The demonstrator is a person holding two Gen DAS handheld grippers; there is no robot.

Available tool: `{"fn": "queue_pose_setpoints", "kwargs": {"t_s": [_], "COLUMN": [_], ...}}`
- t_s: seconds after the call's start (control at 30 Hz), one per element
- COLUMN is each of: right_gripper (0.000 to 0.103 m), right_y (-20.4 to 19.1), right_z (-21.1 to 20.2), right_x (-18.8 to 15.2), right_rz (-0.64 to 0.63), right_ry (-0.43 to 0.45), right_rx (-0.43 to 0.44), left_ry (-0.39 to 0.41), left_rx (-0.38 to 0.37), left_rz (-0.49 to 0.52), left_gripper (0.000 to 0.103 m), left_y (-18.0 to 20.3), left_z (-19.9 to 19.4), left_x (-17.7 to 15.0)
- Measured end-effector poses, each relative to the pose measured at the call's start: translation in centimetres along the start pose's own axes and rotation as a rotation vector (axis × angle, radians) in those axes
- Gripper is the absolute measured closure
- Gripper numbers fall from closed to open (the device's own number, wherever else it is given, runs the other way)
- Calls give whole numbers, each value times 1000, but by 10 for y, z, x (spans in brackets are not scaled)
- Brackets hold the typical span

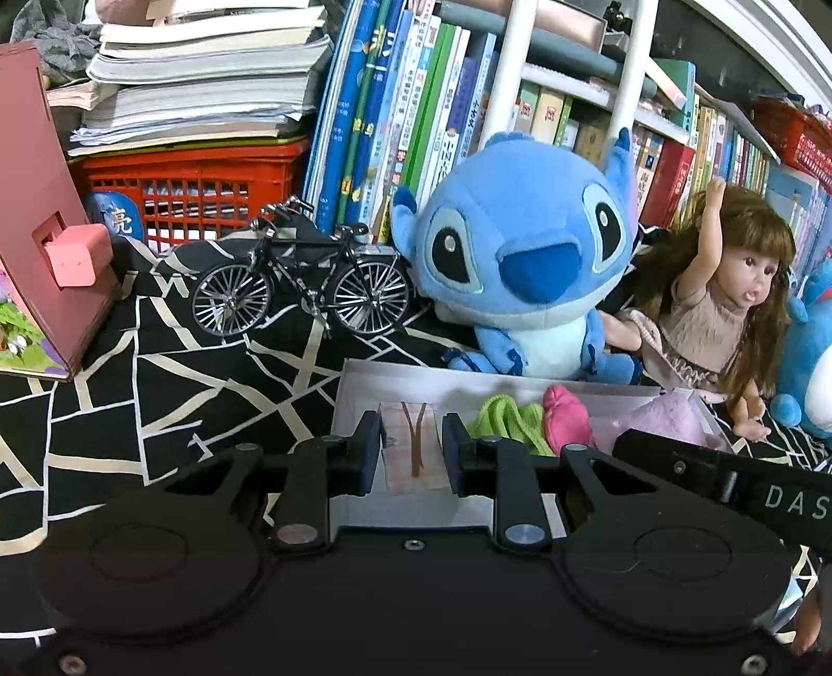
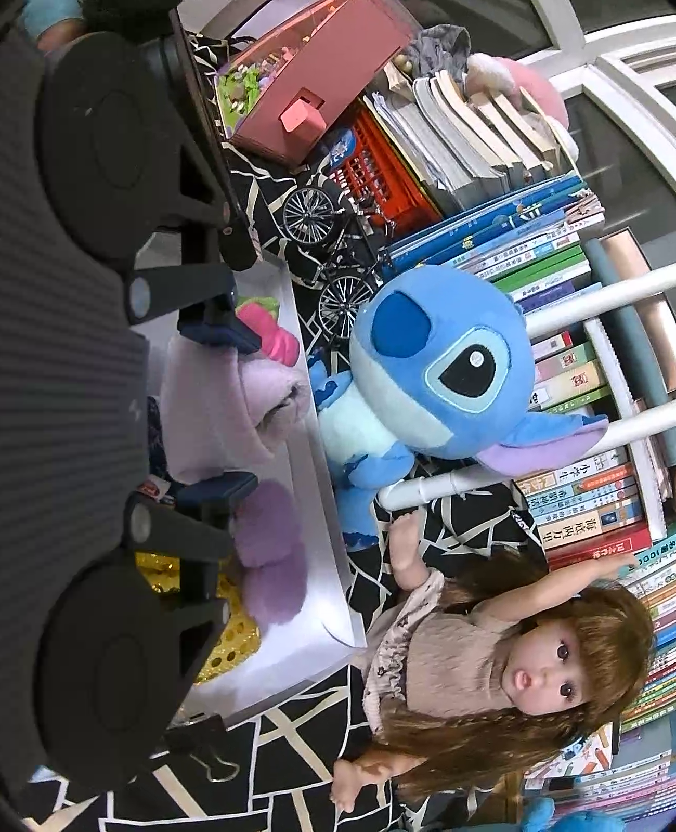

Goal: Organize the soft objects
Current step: 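Carry the sock and beige tag into the white box and open both tools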

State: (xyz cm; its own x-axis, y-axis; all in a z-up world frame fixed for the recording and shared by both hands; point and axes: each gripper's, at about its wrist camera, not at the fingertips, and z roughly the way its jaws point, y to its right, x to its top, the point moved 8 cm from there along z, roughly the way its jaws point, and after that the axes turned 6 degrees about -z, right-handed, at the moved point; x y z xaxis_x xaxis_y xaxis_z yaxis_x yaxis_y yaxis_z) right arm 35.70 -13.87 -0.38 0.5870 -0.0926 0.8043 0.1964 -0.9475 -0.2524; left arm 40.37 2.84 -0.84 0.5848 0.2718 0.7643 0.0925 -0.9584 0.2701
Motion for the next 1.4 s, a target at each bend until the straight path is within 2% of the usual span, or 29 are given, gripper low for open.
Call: {"fn": "queue_pose_setpoints", "kwargs": {"t_s": [0.67, 1.4], "right_gripper": [49, 48], "right_y": [4, 5], "right_z": [17, 24], "right_x": [-9, -13], "right_rz": [-13, -12], "right_ry": [-19, -32], "right_rx": [-16, -16], "left_ry": [-36, -47], "left_rx": [-5, -16], "left_rz": [16, -16], "left_gripper": [78, 78], "left_y": [3, -2], "left_z": [16, 23], "left_x": [-16, -20]}}
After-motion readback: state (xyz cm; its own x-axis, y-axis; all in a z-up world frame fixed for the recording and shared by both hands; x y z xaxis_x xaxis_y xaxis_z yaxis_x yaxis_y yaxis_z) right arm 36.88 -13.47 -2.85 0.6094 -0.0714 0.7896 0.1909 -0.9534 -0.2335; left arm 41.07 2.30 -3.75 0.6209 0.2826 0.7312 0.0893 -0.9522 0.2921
